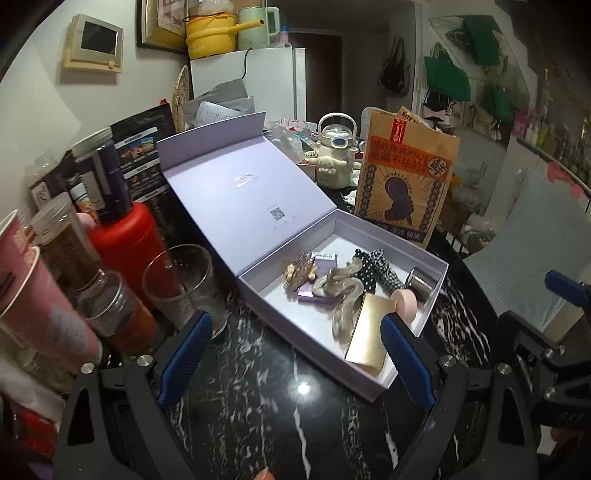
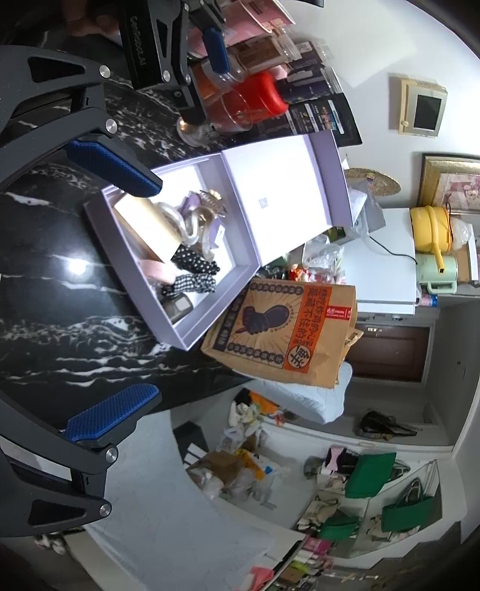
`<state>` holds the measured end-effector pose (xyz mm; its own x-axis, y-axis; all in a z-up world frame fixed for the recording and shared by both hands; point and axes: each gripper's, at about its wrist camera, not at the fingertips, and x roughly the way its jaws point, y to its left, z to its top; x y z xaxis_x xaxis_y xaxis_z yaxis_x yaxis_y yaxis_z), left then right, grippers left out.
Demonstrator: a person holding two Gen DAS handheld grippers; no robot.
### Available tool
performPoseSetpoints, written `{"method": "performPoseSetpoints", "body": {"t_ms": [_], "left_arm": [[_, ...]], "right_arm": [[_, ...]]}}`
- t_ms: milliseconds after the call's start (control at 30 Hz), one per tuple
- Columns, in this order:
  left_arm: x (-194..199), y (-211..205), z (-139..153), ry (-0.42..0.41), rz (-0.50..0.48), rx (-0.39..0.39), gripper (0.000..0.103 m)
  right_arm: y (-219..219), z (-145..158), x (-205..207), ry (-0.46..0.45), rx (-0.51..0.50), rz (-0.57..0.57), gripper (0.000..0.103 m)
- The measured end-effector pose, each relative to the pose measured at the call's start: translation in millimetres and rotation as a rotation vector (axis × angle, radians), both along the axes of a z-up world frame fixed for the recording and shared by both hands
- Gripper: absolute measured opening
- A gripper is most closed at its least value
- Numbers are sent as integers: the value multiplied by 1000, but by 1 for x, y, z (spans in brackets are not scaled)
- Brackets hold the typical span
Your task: Organize rigid objects
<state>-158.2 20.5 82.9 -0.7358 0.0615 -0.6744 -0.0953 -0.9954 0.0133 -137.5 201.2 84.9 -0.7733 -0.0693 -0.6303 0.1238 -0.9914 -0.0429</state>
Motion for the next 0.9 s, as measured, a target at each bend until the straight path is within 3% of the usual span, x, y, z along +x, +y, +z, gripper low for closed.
{"method": "performPoseSetpoints", "body": {"t_ms": [900], "left_arm": [[60, 13, -12, -10, -75, -5, 93]], "right_arm": [[4, -14, 58, -2, 22, -35, 103]]}}
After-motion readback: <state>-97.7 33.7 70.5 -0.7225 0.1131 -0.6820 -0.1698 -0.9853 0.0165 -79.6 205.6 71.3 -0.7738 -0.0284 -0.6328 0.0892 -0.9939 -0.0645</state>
